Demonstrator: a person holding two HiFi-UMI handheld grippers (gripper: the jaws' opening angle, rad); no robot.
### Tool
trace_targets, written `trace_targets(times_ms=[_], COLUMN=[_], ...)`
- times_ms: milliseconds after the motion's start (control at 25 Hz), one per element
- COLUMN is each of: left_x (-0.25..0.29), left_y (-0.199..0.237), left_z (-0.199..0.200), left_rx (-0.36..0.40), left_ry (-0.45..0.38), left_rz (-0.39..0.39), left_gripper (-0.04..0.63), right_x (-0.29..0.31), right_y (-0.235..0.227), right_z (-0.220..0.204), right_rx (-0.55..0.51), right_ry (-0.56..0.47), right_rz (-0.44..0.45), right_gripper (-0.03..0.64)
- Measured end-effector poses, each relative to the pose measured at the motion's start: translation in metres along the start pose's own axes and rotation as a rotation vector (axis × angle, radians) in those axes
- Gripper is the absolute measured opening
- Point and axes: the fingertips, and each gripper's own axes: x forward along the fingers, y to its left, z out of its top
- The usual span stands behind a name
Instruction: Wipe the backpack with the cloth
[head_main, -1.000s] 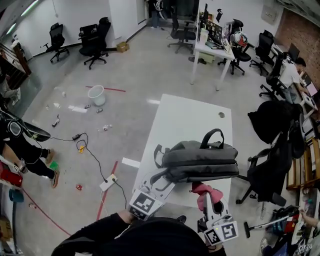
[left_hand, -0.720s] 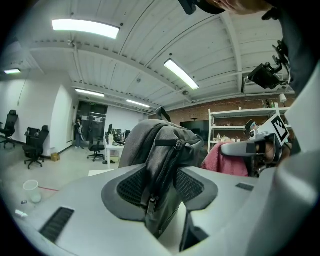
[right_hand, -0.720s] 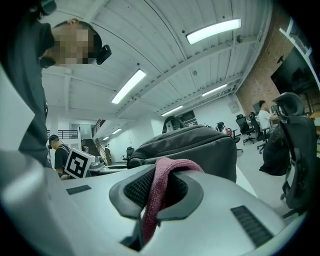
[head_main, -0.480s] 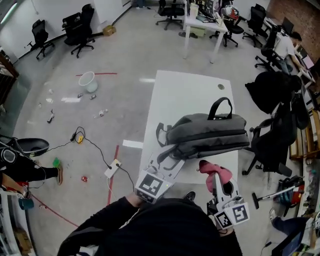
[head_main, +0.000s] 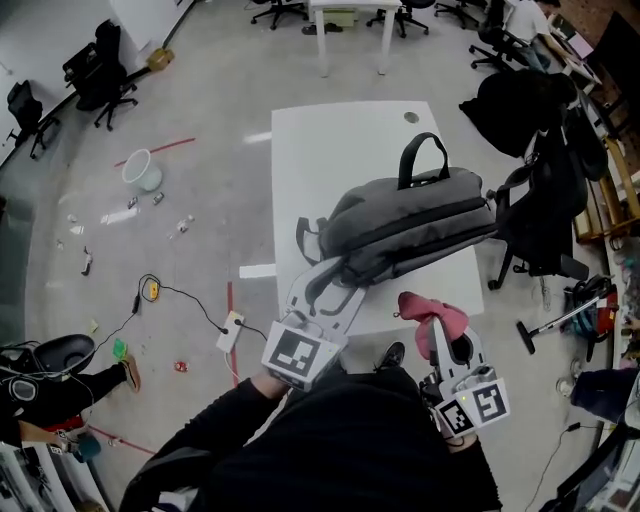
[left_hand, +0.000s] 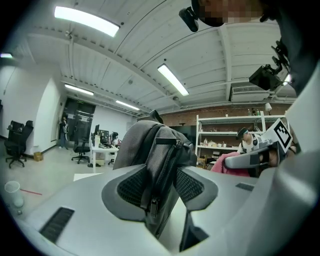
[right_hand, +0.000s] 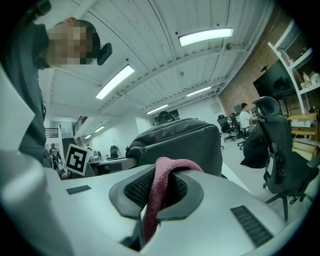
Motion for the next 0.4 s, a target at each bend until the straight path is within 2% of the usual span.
trace_targets(times_ms=[240, 400], left_x=[-0.0006, -0.0040], left_y=[-0.0001, 0.0017], left_z=[0.0003, 0.0005], left_rx=[-0.002, -0.016], left_ry=[0.009, 0.001], left_rz=[-0.015, 0.026], left_gripper=[0.163, 0.163], right_x=[-0.0004, 0.0029], right_y=[0.0056, 0.0048], right_z=[-0.0068, -0.0098], right_rx=[0.013, 0.014], right_ry=[0.010, 0.024], right_rz=[-0.005, 0.032], right_gripper=[0.028, 0.028])
